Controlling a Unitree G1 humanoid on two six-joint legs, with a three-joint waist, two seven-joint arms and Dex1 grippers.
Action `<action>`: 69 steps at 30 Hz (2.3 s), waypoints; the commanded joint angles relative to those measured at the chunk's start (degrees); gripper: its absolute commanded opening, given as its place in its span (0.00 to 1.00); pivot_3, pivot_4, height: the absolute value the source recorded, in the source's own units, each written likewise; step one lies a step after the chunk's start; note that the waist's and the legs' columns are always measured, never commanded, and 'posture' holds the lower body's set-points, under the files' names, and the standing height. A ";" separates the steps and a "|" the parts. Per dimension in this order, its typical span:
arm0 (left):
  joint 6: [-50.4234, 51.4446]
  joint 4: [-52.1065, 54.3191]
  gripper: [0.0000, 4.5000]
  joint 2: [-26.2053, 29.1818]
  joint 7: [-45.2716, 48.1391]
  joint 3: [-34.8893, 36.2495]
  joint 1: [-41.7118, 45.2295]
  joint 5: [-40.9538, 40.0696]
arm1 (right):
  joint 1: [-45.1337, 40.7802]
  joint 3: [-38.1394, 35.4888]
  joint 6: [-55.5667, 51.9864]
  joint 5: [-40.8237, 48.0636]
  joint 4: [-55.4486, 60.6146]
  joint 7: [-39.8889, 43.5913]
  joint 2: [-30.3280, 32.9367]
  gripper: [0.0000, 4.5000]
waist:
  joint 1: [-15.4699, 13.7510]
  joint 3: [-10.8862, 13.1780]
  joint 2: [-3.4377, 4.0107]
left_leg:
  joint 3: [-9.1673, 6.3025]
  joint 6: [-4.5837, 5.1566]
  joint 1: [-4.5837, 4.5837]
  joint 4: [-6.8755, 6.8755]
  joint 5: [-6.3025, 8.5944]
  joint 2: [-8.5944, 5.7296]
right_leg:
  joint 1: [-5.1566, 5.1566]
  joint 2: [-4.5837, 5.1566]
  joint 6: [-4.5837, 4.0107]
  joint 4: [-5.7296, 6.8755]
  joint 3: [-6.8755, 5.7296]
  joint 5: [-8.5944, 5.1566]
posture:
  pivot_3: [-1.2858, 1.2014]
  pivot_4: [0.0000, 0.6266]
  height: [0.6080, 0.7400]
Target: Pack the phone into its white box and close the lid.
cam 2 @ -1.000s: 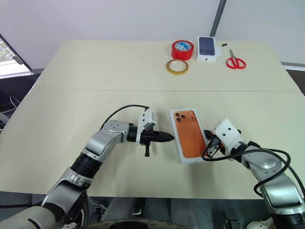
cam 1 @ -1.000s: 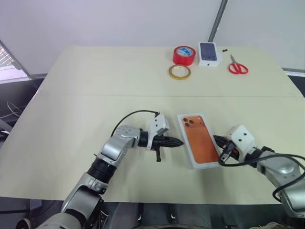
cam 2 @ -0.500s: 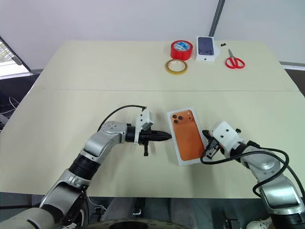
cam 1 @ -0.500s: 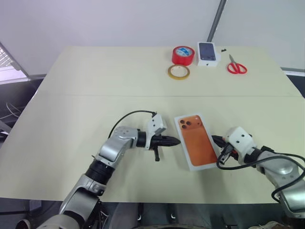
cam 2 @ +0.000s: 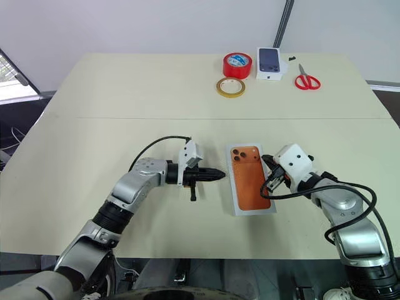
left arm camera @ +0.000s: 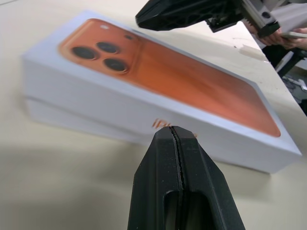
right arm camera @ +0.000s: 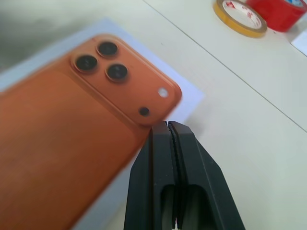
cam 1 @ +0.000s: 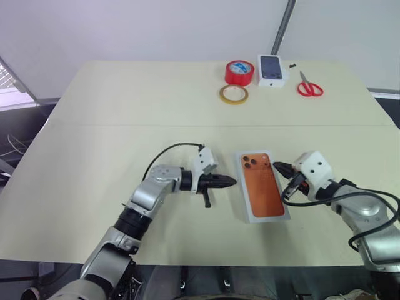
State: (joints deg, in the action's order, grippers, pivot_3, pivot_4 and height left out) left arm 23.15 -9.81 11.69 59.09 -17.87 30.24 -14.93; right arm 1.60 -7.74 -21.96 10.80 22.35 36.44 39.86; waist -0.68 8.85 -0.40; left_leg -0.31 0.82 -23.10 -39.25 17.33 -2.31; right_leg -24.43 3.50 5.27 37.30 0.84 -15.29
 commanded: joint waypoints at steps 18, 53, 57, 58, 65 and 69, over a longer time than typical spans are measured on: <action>-12.90 -20.01 0.00 -8.86 -4.29 0.34 10.30 6.87 | -3.58 7.90 0.37 -6.86 -3.34 -2.12 -2.41 0.01 | 1.11 -0.10 -0.17 | -0.01 0.11 0.90 0.10 0.07 0.04 | 0.93 -0.09 0.01 -0.16 0.01 -0.01 | 0.52 0.24 1.00; 1.56 1.40 0.00 -1.22 1.49 -2.76 0.10 -1.01 | 4.89 -2.05 -4.76 3.27 4.75 6.02 3.43 0.01 | 0.09 -0.09 -0.08 | -0.02 0.10 0.75 0.11 0.10 0.06 | 0.80 0.02 0.00 -0.23 0.02 -0.02 | 0.52 0.24 1.00; 0.57 -0.04 0.00 -2.57 -0.03 -2.31 1.10 -0.56 | 3.43 -2.19 -6.17 4.22 4.52 5.76 3.03 0.01 | 0.05 -0.09 -0.08 | -0.01 0.10 0.74 0.11 0.10 0.05 | 0.80 0.03 0.00 -0.25 0.02 -0.02 | 0.52 0.24 1.00; 0.00 -0.42 0.00 -2.84 -0.39 -2.27 1.36 -0.31 | 3.23 -2.02 -6.24 4.00 4.52 5.88 3.25 0.01 | 0.02 -0.09 -0.08 | -0.01 0.10 0.74 0.11 0.10 0.05 | 0.80 0.03 0.00 -0.25 0.02 -0.02 | 0.52 0.24 1.00; 0.17 -0.22 0.00 -3.95 -1.12 -1.15 2.26 -0.81 | 1.52 -2.38 -7.52 4.75 4.87 6.57 3.41 0.01 | 0.05 -0.09 -0.09 | -0.02 0.11 0.71 0.12 0.10 0.06 | 0.77 0.03 0.00 -0.24 0.02 -0.02 | 0.52 0.24 1.00; 1.35 0.38 0.00 -4.56 -1.55 0.14 2.16 -2.15 | 0.82 -1.60 -6.74 3.69 3.55 6.15 3.12 0.01 | 0.03 -0.09 -0.09 | -0.02 0.10 0.71 0.12 0.10 0.05 | 0.77 0.03 0.00 -0.25 0.02 -0.02 | 0.52 0.24 1.00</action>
State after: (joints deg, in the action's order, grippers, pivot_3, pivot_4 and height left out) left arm 24.83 -11.69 9.05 57.86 -18.67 31.06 -15.15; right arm 3.60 -10.46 -29.99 13.05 23.78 41.82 43.63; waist -0.65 8.77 -0.49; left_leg -0.33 0.92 -22.39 -39.13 17.43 -2.26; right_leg -23.66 3.53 5.27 37.05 0.85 -15.31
